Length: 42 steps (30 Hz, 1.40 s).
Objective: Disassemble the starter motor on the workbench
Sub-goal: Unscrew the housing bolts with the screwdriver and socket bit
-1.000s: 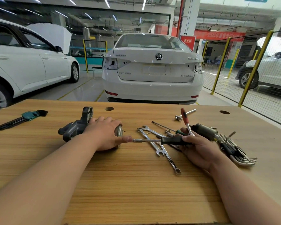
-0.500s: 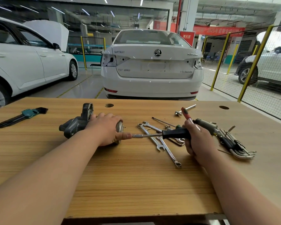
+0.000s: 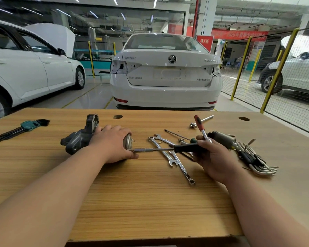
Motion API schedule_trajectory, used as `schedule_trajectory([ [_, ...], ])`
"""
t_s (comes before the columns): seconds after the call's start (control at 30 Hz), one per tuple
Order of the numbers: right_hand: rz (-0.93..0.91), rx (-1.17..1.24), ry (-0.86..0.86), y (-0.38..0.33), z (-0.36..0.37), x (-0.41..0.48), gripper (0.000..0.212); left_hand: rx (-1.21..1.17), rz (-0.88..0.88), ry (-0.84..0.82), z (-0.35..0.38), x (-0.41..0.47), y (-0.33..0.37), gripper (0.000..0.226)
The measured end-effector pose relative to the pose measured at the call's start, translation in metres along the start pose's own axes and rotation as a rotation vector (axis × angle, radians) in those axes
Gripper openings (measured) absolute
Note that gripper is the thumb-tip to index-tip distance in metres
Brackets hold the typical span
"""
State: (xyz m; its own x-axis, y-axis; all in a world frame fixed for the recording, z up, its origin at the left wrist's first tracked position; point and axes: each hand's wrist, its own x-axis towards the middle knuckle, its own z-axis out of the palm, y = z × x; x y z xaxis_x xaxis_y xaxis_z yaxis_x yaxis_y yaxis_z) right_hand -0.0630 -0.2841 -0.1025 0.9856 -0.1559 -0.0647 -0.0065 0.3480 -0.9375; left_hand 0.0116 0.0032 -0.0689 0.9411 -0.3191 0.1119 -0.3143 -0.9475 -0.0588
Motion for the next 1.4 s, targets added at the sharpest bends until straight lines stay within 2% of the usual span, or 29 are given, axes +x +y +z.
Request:
schedule_trajectory([
  [0.03,0.002,-0.078,0.030,0.001,0.001,0.001,0.013,0.003,0.000,0.002,0.001,0.001,0.000,0.094],
  [0.1,-0.022,-0.236,0.096,0.002,0.002,0.002,0.024,0.009,-0.003,-0.006,0.001,0.001,0.000,0.095],
  [0.23,-0.151,-0.495,0.203,0.003,0.005,0.000,0.034,0.015,-0.008,-0.028,-0.001,0.004,0.000,0.098],
  [0.37,-0.182,-0.595,0.226,0.003,0.003,-0.001,0.032,0.014,-0.007,-0.060,-0.004,0.004,-0.002,0.102],
  [0.57,-0.157,-0.481,0.089,0.002,-0.001,-0.002,0.020,0.003,0.004,-0.098,-0.007,0.003,-0.004,0.103],
  [0.67,-0.120,-0.371,0.031,0.001,-0.005,-0.003,0.025,0.010,0.000,-0.095,-0.007,0.003,-0.003,0.109],
  [0.83,0.031,0.031,-0.036,-0.002,-0.004,-0.003,0.030,0.009,-0.009,-0.059,-0.006,0.003,-0.002,0.104],
  [0.93,0.057,0.107,-0.070,-0.003,-0.005,-0.003,0.036,0.018,-0.012,-0.068,-0.006,0.003,-0.001,0.102],
  [1.0,0.026,-0.010,-0.074,-0.002,-0.006,-0.003,0.034,0.021,-0.009,-0.076,-0.008,0.003,-0.001,0.106],
  [1.07,-0.035,-0.272,-0.021,-0.001,-0.004,-0.004,0.024,0.017,-0.010,-0.080,-0.008,0.002,-0.001,0.109],
  [1.13,-0.083,-0.475,0.064,0.002,-0.003,-0.004,0.026,0.011,-0.011,-0.070,-0.008,0.002,-0.001,0.109],
  [1.27,-0.076,-0.569,0.176,0.002,0.000,-0.001,0.037,0.013,-0.016,-0.053,-0.006,0.003,0.000,0.109],
  [1.4,-0.113,-0.548,0.163,0.003,-0.001,-0.003,0.032,0.005,-0.021,-0.055,-0.007,0.002,0.001,0.108],
])
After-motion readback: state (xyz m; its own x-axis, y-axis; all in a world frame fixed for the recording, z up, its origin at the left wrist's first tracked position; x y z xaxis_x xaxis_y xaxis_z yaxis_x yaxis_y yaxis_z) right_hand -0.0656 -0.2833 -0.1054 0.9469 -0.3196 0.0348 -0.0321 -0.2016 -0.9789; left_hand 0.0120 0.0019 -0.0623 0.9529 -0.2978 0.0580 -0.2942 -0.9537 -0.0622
